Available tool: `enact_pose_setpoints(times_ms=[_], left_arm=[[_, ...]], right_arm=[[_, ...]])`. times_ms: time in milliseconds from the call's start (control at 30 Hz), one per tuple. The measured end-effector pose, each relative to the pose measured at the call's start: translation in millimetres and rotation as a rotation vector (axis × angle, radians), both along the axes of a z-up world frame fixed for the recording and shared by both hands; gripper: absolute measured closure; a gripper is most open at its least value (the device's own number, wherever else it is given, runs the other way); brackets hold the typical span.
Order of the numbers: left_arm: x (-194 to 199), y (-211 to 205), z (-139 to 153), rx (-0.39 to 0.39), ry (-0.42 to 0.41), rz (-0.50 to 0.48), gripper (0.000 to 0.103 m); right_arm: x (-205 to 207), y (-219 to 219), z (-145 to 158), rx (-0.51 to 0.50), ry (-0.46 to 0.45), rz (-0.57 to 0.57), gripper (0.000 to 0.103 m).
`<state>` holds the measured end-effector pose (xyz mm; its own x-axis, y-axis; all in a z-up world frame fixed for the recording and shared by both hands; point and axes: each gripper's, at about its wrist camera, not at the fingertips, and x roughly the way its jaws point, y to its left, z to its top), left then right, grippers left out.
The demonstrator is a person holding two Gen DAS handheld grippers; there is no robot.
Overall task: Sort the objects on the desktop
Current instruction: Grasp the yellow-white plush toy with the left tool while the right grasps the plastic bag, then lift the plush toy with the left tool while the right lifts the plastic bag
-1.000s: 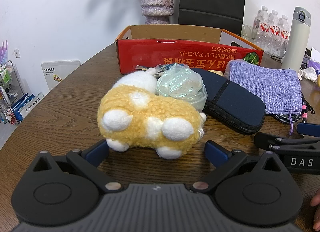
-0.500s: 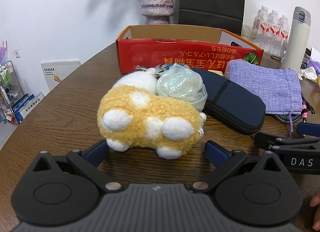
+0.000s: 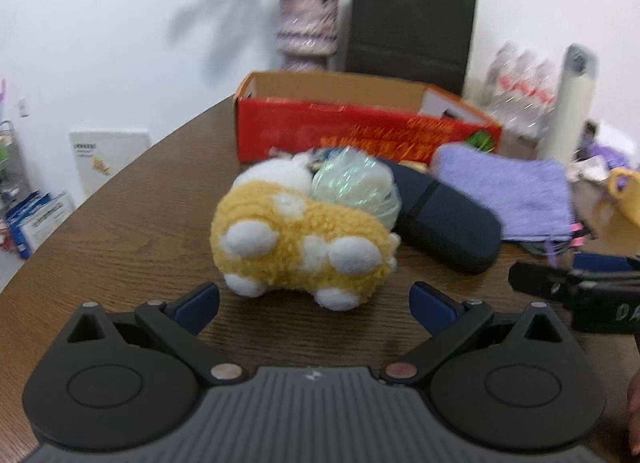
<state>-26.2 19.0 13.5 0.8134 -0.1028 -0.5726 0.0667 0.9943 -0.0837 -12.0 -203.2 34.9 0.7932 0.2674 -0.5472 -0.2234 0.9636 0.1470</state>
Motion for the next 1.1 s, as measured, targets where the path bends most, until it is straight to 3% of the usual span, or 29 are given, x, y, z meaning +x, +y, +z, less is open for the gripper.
enact_pose_setpoints(times_ms=[167, 300, 433, 500, 567, 633, 667, 767, 967, 1100], left_arm=[[12.8, 13.0, 28.7, -0.095, -0.107, 0.045, 0.000], [42.2, 17.4, 35.5, -0.035, -0.102, 0.109, 0.000], [51.3, 40.2, 30.8, -0.020, -0.073, 0.191, 0.000], [47.2, 56.9, 24.1, -0.047, -0.036, 0.228, 0.000], [38.7, 68.5, 22.6, -0.084, -0.033, 0.231, 0.000], [33.7, 73.0, 24.8, -0.068, -0.023, 0.264, 0.000], [29.7, 74.8, 27.6, -0.071, -0.030, 0.266, 0.000], [18.0, 75.4, 31.9, -0.122, -0.038, 0.248, 0.000], [12.1, 36.9, 26.1, -0.185, 0.003, 0.300, 0.000], [23.0, 2.2, 14.5, -0.117, 0.041, 0.307, 0.000]], right_arm=[[-0.5, 3.9, 28.3, 0.001, -0.128, 0.078, 0.000], [23.9, 24.3, 36.0, -0.037, -0.129, 0.111, 0.010], [42.1, 45.7, 40.4, 0.036, -0.115, 0.229, 0.012], [52.7, 62.0, 35.9, 0.050, -0.092, 0.282, 0.025], [68.2, 81.6, 28.0, 0.018, -0.055, 0.306, 0.031], [78.0, 95.7, 19.2, -0.015, -0.033, 0.321, 0.040], [83.0, 99.9, 15.5, -0.026, -0.013, 0.318, 0.056], [80.1, 100.3, 12.8, 0.010, -0.001, 0.343, 0.077], [44.5, 60.6, 47.3, 0.046, -0.161, 0.213, 0.077], [31.5, 41.6, 50.4, 0.037, -0.166, 0.186, 0.075]])
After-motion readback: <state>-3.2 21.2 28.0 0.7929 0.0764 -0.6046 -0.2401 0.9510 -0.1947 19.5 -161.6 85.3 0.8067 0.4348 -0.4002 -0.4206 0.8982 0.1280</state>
